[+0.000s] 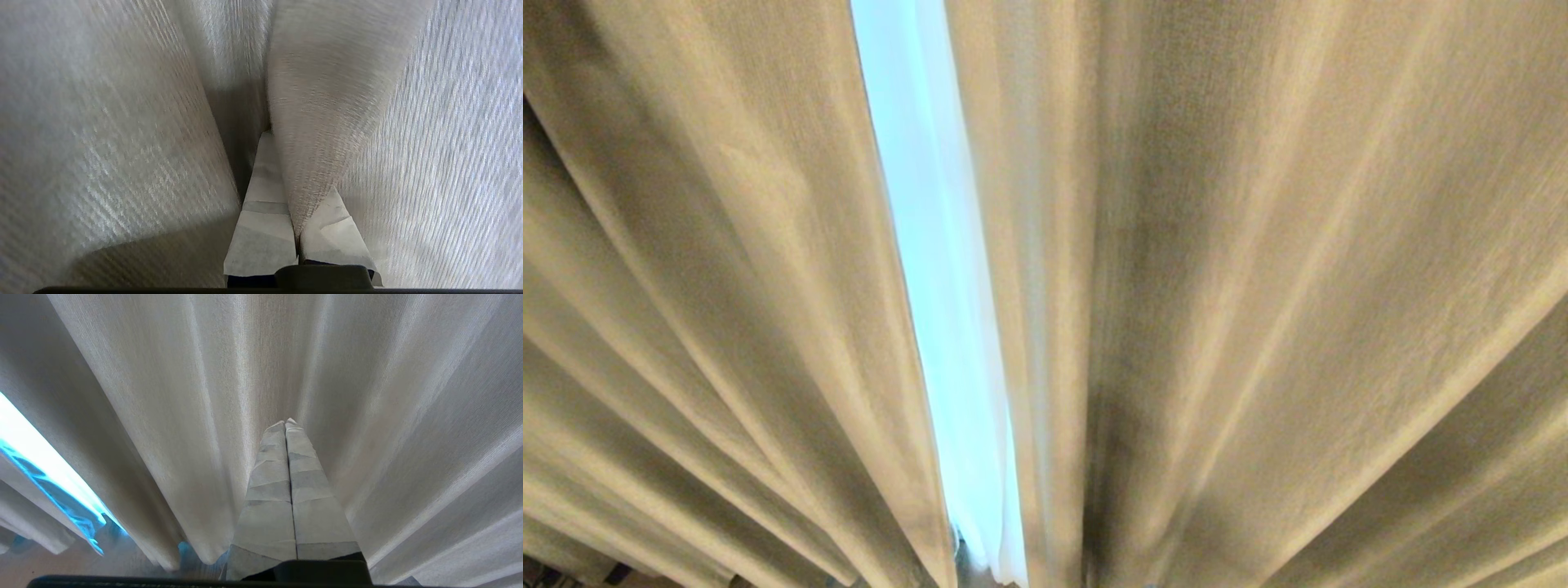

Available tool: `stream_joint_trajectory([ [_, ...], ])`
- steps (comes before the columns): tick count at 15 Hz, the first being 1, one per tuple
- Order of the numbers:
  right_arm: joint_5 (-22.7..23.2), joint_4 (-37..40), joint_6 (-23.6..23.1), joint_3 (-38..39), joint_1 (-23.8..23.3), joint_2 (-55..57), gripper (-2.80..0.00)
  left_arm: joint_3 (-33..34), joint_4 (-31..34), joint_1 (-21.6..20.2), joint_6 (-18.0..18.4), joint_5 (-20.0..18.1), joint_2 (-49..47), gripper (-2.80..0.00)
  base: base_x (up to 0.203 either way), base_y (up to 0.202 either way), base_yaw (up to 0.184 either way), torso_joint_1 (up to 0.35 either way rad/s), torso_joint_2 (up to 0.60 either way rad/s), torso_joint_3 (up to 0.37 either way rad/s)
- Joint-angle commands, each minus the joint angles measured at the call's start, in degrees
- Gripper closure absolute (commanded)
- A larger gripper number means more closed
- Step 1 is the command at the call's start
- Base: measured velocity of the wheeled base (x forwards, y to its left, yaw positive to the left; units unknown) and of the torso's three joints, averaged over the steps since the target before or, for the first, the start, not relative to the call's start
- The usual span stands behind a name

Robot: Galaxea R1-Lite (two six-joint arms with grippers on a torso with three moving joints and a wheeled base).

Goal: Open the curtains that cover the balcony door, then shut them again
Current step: Pull the outer curtains open on both sides

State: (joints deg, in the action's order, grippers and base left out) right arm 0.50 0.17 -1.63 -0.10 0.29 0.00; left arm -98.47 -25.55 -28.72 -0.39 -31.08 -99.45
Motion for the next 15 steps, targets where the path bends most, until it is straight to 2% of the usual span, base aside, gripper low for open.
stream_joint_trajectory([
  [1, 0.03, 0.01, -0.04, 0.01, -0.03, 0.00, 0.00, -3.86, -0.10, -2.91, -0.27, -1.37, -5.23, 0.00, 0.000, 0.000, 0.000, 0.000, 0.00, 0.000],
  [5, 0.03, 0.01, -0.04, 0.01, -0.02, 0.00, 0.00, -11.04, 0.06, -7.27, -0.37, -7.41, -10.65, 0.00, 0.000, 0.000, 0.000, 0.000, 0.00, 0.000],
  [9, 0.03, 0.01, -0.04, 0.01, -0.03, 0.00, 0.00, -14.78, 0.11, -10.61, -0.22, -9.98, -14.17, 0.00, 0.000, 0.000, 0.000, 0.000, 0.00, 0.000],
  [15, 0.03, 0.01, -0.04, 0.01, 0.06, 0.00, 0.00, -14.91, -0.20, -14.90, 0.04, -11.36, -15.82, 0.00, 0.000, 0.000, 0.000, 0.000, 0.00, 0.000],
])
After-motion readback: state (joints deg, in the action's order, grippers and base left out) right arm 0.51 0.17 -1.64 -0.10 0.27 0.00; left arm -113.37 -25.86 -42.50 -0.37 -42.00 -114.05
